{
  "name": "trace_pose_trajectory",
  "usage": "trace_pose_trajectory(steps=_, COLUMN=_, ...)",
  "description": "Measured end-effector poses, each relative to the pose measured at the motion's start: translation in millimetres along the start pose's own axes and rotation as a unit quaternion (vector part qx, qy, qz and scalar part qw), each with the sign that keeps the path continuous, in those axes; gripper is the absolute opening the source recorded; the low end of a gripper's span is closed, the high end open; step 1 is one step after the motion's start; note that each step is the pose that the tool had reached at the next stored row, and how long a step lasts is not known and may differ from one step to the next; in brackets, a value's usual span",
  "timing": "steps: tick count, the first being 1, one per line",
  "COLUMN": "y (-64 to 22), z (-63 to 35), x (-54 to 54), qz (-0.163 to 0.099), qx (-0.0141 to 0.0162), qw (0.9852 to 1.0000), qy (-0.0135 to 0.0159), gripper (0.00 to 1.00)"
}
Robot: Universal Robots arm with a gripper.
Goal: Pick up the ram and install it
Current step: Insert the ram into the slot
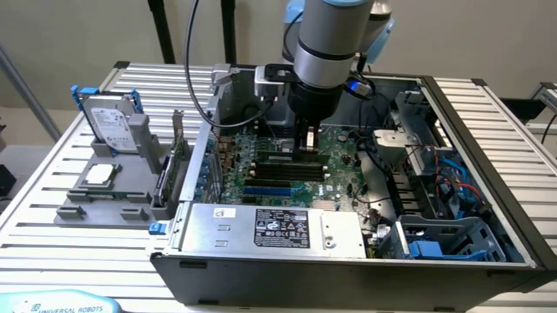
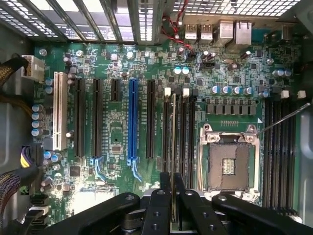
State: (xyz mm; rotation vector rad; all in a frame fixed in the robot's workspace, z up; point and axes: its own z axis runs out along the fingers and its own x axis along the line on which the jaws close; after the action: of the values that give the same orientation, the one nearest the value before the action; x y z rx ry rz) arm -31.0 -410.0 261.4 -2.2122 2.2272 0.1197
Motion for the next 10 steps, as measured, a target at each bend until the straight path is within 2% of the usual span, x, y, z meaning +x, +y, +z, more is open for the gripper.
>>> trace_pose_trajectory(steps=10, y=-0.8, z=14.4, x=2.9, qz=-0.004, qx=-0.0002, qw=1.0000, qy=0.0008, gripper=0.14)
